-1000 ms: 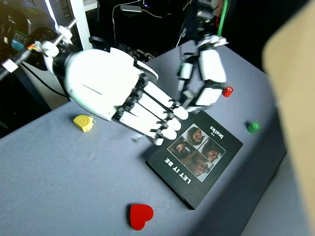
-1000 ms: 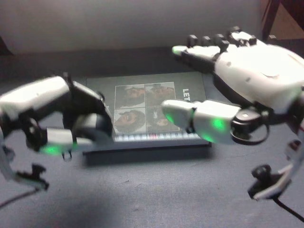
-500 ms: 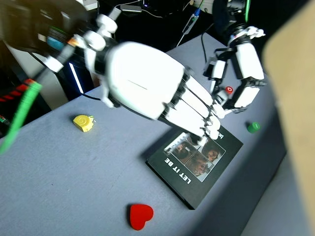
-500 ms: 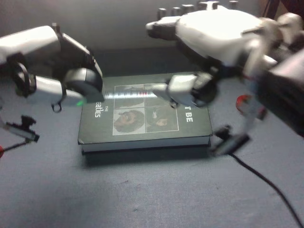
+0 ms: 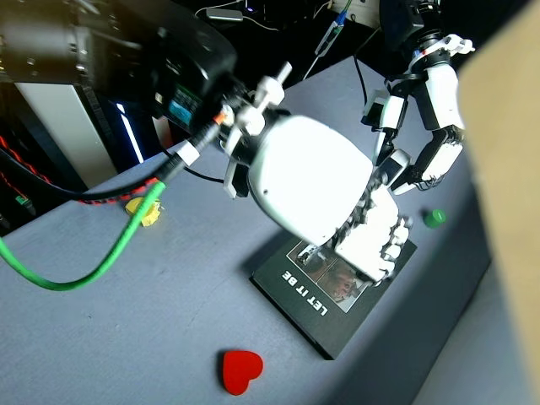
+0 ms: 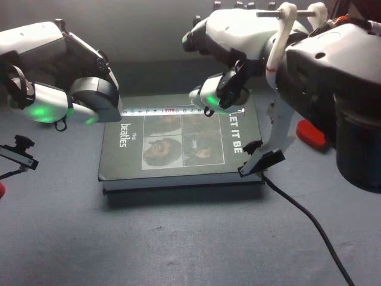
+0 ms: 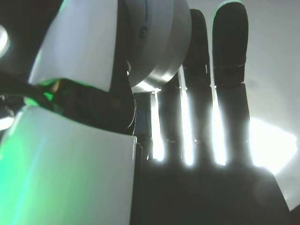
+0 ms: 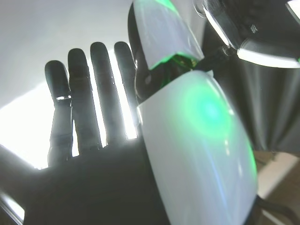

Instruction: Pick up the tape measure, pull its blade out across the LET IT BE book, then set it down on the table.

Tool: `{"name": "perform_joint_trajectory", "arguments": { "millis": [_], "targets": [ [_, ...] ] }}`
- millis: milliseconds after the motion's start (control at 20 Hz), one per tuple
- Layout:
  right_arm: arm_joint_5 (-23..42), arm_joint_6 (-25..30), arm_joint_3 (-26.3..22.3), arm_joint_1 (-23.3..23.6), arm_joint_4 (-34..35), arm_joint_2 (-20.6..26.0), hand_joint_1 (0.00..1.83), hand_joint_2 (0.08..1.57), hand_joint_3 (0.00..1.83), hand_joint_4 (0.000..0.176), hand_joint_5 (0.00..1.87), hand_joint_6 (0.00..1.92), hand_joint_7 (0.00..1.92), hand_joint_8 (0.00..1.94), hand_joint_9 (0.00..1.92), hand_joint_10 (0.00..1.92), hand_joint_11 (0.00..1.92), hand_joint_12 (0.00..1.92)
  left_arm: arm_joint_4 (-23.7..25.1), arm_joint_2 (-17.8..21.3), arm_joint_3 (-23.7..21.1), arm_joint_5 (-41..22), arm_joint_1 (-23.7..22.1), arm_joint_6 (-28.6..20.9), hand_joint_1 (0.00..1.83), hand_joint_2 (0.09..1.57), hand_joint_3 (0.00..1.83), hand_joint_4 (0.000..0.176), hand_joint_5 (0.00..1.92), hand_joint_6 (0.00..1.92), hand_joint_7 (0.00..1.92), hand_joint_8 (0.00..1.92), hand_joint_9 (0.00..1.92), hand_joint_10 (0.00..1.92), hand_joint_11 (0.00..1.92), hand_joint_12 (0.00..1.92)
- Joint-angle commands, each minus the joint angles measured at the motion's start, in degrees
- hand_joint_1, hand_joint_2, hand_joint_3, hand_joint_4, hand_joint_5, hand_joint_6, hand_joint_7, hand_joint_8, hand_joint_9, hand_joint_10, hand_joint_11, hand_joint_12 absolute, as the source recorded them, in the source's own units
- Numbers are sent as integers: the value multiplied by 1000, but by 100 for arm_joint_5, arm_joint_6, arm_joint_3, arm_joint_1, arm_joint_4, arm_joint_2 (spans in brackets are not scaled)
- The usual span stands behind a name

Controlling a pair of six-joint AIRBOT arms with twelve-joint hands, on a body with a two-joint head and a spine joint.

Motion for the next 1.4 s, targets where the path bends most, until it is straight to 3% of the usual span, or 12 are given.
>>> {"name": "perform_joint_trajectory", "arguments": {
  "millis": [0,450,950,1350],
  "targets": [
    [73,-23,9,120,-422,-4,1041,1141,1,0,535,14,595,17,529,36,80,1194,-34,18,15,-647,-66,-69,1386,1082,0,0,1024,730,1083,794,953,1230,876,1126],
    [153,-151,56,-77,-322,-120,1066,1147,0,0,727,46,780,48,721,97,207,1214,-32,21,52,-656,-41,-170,1388,1079,0,0,1009,732,1124,748,950,1231,890,1124],
    [173,-184,194,-271,-326,-174,1072,1148,0,0,759,38,818,44,744,107,243,1217,-32,21,61,-683,-26,-231,1387,1079,0,0,1023,725,1090,777,967,1214,895,1113],
    [190,8,245,-403,-763,-220,1070,1149,0,0,765,29,837,41,754,111,246,1216,-34,18,52,-706,-33,-261,1386,1082,0,0,1024,728,1068,807,969,1218,918,1078]
  ]
}}
